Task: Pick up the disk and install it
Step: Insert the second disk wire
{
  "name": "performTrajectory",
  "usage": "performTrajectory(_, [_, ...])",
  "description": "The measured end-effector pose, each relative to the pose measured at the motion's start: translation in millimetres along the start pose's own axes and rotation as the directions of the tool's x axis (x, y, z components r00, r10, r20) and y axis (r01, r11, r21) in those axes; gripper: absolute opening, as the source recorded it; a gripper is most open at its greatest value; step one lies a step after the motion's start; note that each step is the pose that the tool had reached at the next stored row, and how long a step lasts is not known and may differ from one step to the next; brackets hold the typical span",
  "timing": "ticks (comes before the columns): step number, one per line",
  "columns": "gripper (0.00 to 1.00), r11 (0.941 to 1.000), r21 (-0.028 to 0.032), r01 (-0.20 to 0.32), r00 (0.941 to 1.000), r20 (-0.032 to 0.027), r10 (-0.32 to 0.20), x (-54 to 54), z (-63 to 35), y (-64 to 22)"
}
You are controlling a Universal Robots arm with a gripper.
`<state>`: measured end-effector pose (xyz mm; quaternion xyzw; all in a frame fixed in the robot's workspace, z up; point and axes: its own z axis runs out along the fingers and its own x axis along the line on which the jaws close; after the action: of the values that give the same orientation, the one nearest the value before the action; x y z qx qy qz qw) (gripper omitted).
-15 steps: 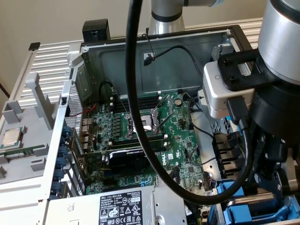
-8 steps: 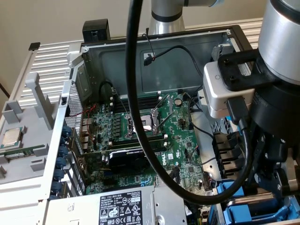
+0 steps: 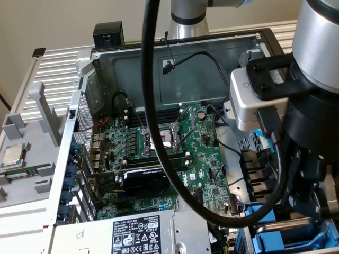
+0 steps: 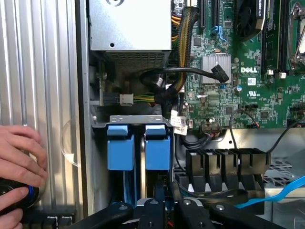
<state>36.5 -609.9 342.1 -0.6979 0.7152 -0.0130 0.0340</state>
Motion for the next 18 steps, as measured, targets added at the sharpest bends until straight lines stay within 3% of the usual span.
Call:
performTrajectory(1, [0.24, 1.0, 0.0001, 0.0, 1.0, 0.0006, 0.0, -0.1, -1.9, -0.1])
performTrajectory(3, [0.24, 1.0, 0.0001, 0.0, 1.0, 0.0006, 0.0, -0.1, -3.4, -0.2])
performTrajectory(4, [0.31, 1.0, 0.0001, 0.0, 1.0, 0.0007, 0.0, -0.1, -3.4, -0.2])
performTrajectory(12, [0.31, 1.0, 0.0, 0.0, 1.0, 0.0003, 0.0, -0.3, -7.0, -2.9])
performTrajectory(18, [0.31, 1.0, 0.0002, 0.0, 1.0, 0.0006, 0.0, -0.9, -26.0, -4.5])
